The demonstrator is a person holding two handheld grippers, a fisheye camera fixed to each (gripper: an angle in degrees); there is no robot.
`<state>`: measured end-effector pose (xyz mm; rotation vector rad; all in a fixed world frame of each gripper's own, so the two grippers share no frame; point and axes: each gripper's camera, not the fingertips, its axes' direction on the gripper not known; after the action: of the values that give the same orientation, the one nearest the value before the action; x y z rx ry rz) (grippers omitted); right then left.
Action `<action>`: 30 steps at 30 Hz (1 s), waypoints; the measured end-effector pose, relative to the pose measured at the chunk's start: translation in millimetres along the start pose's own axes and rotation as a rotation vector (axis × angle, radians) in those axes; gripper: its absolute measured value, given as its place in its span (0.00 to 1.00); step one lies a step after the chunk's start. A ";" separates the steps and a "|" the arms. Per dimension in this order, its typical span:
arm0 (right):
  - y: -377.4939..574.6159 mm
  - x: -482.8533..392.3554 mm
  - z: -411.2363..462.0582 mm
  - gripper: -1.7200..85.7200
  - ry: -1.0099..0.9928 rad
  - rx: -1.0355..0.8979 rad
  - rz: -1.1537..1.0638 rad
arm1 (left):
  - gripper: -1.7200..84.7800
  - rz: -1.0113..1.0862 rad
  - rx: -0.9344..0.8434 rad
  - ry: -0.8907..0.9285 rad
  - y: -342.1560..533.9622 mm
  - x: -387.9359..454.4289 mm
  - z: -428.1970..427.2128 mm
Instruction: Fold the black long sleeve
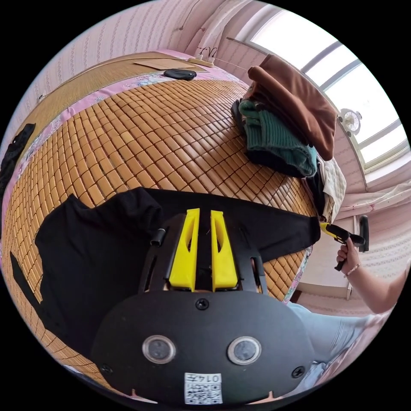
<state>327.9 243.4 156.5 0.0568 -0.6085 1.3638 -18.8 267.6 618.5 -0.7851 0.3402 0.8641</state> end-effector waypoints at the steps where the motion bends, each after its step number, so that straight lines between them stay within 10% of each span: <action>1: -2.3 -9.5 1.7 0.11 0.039 0.005 -0.050 | 0.09 0.006 -0.005 -0.019 -5.7 1.5 2.1; 21: -41.6 -8.8 41.2 0.02 0.132 -0.049 -0.155 | 0.06 -0.045 -0.065 -0.099 -8.0 18.7 5.6; 30: 11.7 -3.4 11.3 0.05 0.131 -0.007 -0.311 | 0.10 -0.055 0.283 -0.119 154.3 42.7 -184.0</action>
<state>312.7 238.8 161.0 0.0538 -0.4723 1.0551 -106.5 217.3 396.6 -0.4763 0.3256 0.7867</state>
